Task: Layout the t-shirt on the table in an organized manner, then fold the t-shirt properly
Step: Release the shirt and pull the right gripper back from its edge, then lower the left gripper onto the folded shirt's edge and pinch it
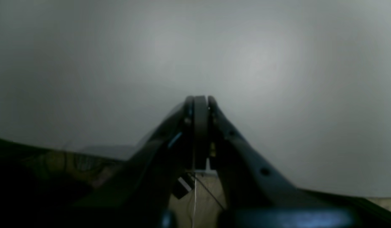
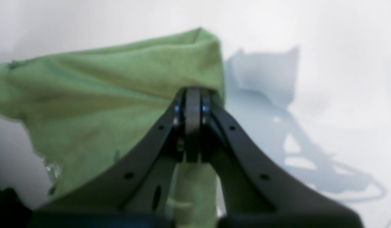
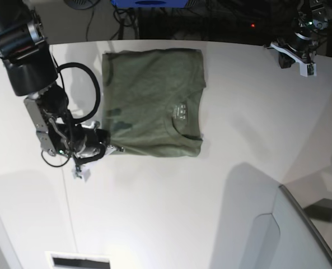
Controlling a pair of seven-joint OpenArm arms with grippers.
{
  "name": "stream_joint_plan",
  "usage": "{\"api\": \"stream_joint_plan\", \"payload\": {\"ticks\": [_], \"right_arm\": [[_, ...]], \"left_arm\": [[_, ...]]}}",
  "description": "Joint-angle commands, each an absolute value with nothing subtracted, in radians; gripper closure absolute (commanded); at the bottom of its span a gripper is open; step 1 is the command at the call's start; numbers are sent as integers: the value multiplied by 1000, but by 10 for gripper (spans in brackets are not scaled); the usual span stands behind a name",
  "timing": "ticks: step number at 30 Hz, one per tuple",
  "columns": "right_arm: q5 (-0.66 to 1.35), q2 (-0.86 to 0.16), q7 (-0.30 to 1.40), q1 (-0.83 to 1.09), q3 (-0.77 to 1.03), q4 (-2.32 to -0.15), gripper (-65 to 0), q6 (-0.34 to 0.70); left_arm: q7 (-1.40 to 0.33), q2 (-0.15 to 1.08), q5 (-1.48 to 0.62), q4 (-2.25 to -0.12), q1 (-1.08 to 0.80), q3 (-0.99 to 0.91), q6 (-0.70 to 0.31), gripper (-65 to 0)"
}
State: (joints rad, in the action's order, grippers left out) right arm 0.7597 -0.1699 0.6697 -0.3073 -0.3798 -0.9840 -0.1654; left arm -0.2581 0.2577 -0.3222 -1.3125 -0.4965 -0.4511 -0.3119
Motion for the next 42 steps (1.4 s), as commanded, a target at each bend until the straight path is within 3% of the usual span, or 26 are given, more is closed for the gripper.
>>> {"api": "stream_joint_plan", "payload": {"ticks": [1, 5, 9, 12, 19, 23, 25, 26, 33, 42], "right_arm": [[759, -186, 653, -331, -377, -997, 0, -166], [759, -193, 633, -320, -377, -1052, 0, -166], [759, -243, 512, -211, -367, -1305, 0, -168], [760, -291, 467, -133, -366, -1466, 0, -174], [760, -334, 476, 1, -343, -1397, 0, -173], [759, -335, 473, 71, -303, -1336, 0, -166], [759, -337, 473, 99, -295, -1326, 0, -166], [757, -343, 472, 111, -292, -1326, 0, -166], [757, -367, 394, 162, -298, -1328, 0, -166], [757, -380, 384, 183, -298, -1328, 0, -166]], "left_arm": [[-248, 272, -331, -1320, -498, -456, -309, 0], [-249, 272, -331, -1326, -489, -443, -309, 0], [-251, 278, -341, -1353, -489, -375, -325, 0], [-338, 263, -344, -1442, -493, -367, -397, 0], [-556, 222, -631, -1613, -456, -447, -495, 0], [-647, 246, -791, -1601, -415, -461, -570, -433], [-670, 240, -803, -1567, -378, -437, -645, -591], [-671, 240, -803, -1538, -352, -404, -694, -624], [-668, 188, -803, -1323, -228, -251, -698, -538], [-667, 136, -800, -1148, -139, -246, -698, -535]]}}
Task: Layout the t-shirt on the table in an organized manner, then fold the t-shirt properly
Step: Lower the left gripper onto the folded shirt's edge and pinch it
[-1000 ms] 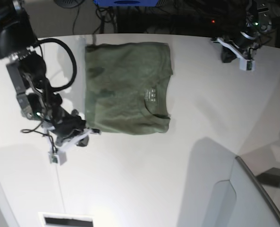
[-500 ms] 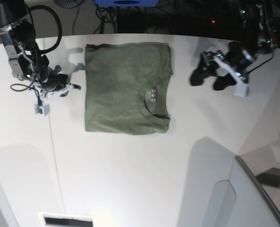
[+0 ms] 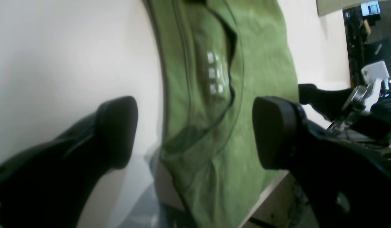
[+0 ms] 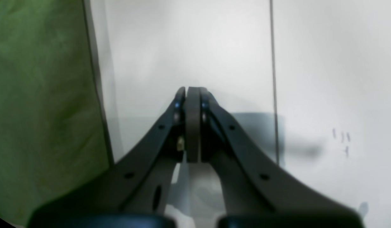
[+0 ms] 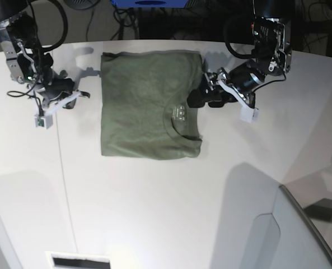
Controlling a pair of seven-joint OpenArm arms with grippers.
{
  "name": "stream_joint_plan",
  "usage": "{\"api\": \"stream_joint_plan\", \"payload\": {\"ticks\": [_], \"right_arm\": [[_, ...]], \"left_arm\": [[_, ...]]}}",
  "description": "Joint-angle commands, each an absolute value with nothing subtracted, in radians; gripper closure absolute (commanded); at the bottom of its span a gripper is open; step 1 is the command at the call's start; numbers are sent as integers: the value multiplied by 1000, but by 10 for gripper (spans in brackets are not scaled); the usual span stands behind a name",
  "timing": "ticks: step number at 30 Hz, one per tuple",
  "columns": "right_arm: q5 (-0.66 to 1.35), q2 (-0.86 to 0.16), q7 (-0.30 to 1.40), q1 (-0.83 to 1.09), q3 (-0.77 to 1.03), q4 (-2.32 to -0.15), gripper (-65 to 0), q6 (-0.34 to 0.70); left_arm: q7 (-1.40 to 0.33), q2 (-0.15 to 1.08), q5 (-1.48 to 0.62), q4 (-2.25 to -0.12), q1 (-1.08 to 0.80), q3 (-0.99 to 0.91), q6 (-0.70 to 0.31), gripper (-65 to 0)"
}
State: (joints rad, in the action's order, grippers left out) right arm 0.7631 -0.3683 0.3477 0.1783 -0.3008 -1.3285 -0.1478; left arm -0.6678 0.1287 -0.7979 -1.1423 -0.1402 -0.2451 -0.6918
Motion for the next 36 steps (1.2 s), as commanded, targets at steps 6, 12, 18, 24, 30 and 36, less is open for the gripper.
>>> {"api": "stream_joint_plan", "payload": {"ticks": [6, 12, 18, 24, 30, 36], "right_arm": [[757, -380, 384, 183, -298, -1328, 0, -166], [757, -380, 384, 183, -298, -1328, 0, -166], [757, -380, 384, 183, -294, -1328, 0, -166], [757, -380, 384, 185, -294, -1326, 0, -166], [757, -380, 383, 185, -292, -1326, 0, -166], [757, -380, 383, 185, -291, -1326, 0, -166]], "left_arm": [[-667, 79, -684, -1129, -110, -246, -696, -533], [-667, 12, -601, -1092, -84, -245, -679, -533], [-665, 2, -596, -1027, -45, -165, -661, -532], [-664, -1, -598, -1007, -27, -160, -615, -520], [-664, -1, -595, -1001, 1, -157, -602, -56], [-673, 10, -512, -1006, 64, -110, -593, 0]]}}
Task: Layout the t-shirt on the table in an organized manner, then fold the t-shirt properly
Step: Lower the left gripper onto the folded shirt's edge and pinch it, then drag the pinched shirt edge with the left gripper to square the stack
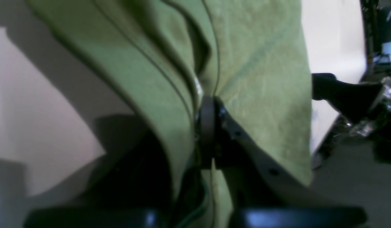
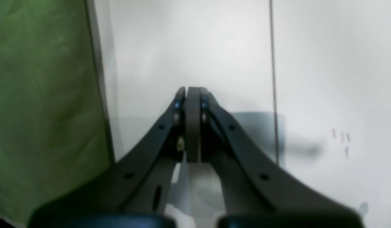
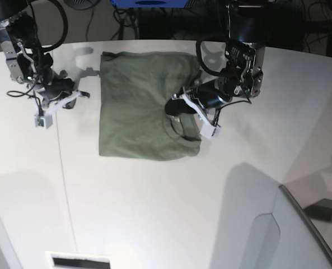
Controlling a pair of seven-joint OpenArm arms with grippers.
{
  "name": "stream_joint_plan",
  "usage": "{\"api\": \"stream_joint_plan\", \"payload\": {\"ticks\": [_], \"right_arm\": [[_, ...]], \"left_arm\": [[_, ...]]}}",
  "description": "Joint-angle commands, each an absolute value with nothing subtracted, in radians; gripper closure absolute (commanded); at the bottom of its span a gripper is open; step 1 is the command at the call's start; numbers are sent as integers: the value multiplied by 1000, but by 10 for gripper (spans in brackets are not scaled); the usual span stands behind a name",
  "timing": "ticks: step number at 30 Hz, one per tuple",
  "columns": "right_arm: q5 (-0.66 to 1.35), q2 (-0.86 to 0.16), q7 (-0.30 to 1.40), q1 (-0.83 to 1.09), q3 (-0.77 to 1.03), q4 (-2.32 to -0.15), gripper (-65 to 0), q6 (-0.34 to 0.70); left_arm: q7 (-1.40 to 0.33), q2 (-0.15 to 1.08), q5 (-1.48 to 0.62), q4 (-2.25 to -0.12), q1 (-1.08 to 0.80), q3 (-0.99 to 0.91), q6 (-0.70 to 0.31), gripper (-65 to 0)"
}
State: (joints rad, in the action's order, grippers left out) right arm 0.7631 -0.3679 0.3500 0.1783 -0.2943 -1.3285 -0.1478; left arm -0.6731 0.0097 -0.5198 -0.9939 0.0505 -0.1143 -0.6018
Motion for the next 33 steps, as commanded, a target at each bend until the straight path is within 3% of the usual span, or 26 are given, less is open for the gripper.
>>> {"api": "stream_joint_plan", "payload": {"ticks": [1, 11, 20, 33], "right_arm": [[757, -380, 383, 185, -291, -1326, 0, -166], [757, -386, 381, 185, -288, -1326, 0, -166], [759, -394, 381, 242, -124, -1326, 0, -166], [759, -390, 381, 271, -64, -1326, 0, -166]], "left_arm": [[-673, 10, -484, -1006, 70, -87, -585, 0], [-674, 124, -292, -1013, 133, 208, -578, 0], [-674, 257, -151, -1020, 208, 352, -578, 0], [-665, 228, 239, -1053, 337, 670, -578, 0]]}}
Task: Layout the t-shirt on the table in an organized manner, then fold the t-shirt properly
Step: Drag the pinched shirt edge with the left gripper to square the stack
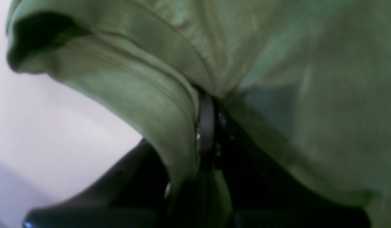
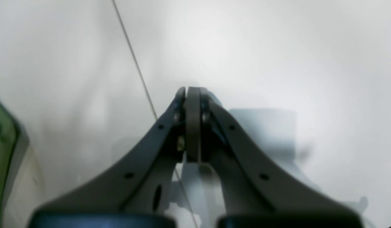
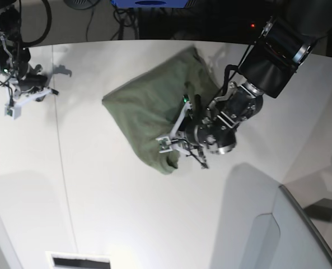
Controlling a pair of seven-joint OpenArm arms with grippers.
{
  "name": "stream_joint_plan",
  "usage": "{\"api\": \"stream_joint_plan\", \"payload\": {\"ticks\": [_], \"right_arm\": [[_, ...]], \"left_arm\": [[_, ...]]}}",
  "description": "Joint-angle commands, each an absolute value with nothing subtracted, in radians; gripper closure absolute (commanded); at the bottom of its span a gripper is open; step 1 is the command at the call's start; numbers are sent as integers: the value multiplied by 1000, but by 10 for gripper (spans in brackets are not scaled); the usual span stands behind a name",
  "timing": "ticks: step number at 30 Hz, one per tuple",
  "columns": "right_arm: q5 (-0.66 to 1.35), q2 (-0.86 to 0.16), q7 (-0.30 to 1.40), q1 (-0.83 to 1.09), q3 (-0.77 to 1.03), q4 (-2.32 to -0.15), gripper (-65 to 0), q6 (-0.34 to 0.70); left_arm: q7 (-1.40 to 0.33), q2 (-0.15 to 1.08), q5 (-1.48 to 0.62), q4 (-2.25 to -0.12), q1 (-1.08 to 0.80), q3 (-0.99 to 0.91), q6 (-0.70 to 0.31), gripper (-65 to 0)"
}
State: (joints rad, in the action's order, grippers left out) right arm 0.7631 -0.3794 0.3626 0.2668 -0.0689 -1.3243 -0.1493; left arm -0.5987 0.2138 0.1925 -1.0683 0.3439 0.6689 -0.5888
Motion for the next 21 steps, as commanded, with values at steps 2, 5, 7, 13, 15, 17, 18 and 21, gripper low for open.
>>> {"api": "stream_joint_plan", "payload": {"ticks": [2, 5, 7, 13, 15, 17, 18, 21], "right_arm": [[760, -389, 383, 278, -64, -1326, 0, -166], [760, -389, 383, 280, -64, -1326, 0, -168], [762, -389, 383, 283, -62, -1326, 0, -168], [765, -389, 383, 283, -62, -1326, 0, -171], [765, -389, 383, 283, -62, -1326, 0, -171], [765, -389, 383, 283, -61, -1326, 0, -171], [765, -389, 383, 283, -61, -1326, 0, -171], [763, -389, 383, 283, -45, -1326, 0, -171]], "left_arm": [[-665, 213, 263, -1063, 358, 716, -578, 0], [-665, 183, 286, -1061, 386, 762, -578, 0], [-665, 162, 282, -1059, 397, 788, -578, 0], [-593, 99, 288, -1046, 392, 814, -578, 0], [-588, 79, 288, -1026, 392, 814, -578, 0], [-587, 65, 288, -1017, 392, 814, -578, 0], [-584, 61, 288, -1017, 392, 814, -578, 0], [-559, 50, 288, -1013, 392, 814, -578, 0]]}}
